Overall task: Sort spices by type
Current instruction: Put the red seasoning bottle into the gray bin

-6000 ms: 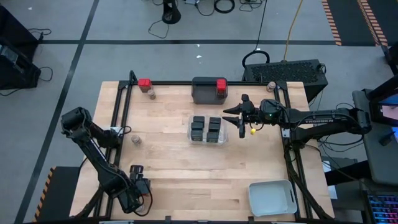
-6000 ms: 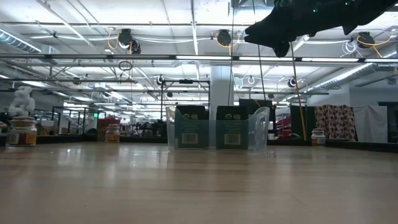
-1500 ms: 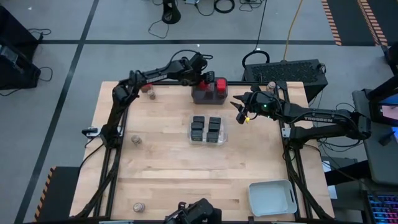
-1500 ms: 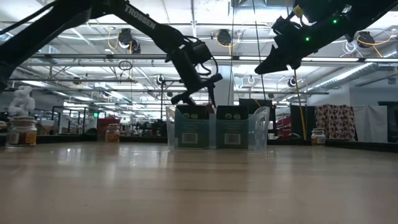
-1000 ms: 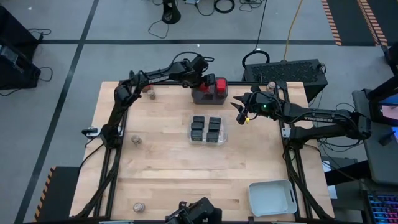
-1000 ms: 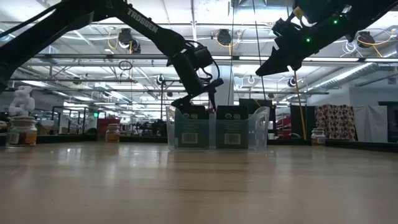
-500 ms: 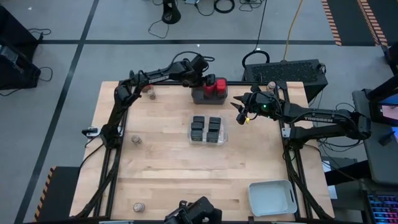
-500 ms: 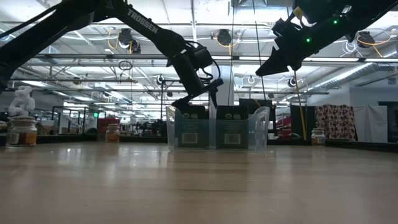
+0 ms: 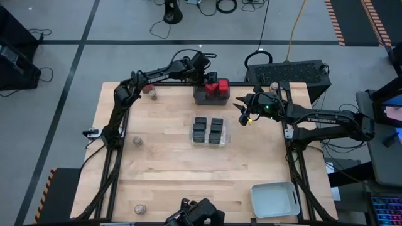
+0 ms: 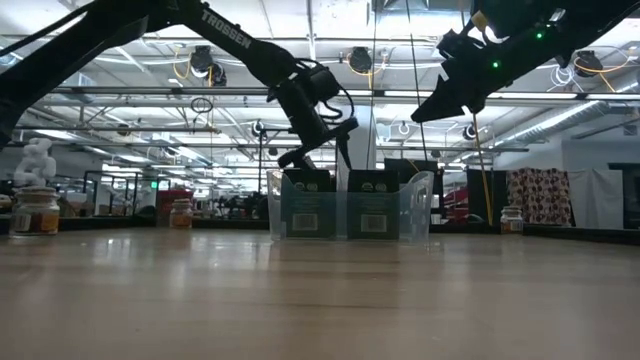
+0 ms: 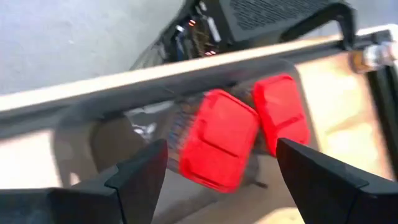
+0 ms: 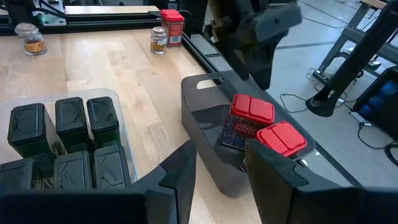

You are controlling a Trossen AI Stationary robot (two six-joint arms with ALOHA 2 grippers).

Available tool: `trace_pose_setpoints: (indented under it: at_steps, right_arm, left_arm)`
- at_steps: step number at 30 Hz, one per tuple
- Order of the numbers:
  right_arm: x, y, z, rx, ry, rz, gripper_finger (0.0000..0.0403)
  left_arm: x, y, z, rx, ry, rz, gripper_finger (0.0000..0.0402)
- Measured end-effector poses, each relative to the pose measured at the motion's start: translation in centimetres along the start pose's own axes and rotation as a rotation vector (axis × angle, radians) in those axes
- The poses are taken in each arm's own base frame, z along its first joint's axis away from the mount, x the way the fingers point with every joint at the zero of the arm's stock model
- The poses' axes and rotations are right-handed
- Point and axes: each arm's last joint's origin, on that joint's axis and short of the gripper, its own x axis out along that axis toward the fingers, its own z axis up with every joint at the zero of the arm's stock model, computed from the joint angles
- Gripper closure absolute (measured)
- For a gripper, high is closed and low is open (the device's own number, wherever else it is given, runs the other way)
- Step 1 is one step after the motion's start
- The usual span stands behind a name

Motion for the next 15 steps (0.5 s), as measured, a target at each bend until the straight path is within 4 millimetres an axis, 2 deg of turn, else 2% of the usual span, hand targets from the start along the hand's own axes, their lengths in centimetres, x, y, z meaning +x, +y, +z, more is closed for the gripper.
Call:
trace_pose_setpoints:
  at_steps: [5,8,11,15]
  right_arm:
    - [0.00,0.00,0.00,0.010,0.000,0.000,0.0282]
    - [0.00,0.00,0.02,0.019,-0.002,0.000,0.0282]
    - [0.00,0.00,0.07,0.021,-0.007,0.000,0.0282]
    - [0.00,0.00,0.07,0.028,-0.007,0.000,0.0282]
  left_arm:
    - [0.01,-0.02,-0.24,0.040,-0.002,0.027,0.0122]
    - [0.03,-0.22,-0.46,0.083,-0.002,0.032,0.0151]
    - [0.01,0.14,-0.61,0.090,0.002,0.084,0.0201]
    - [-0.04,0.53,-0.79,0.157,0.010,0.143,0.0290]
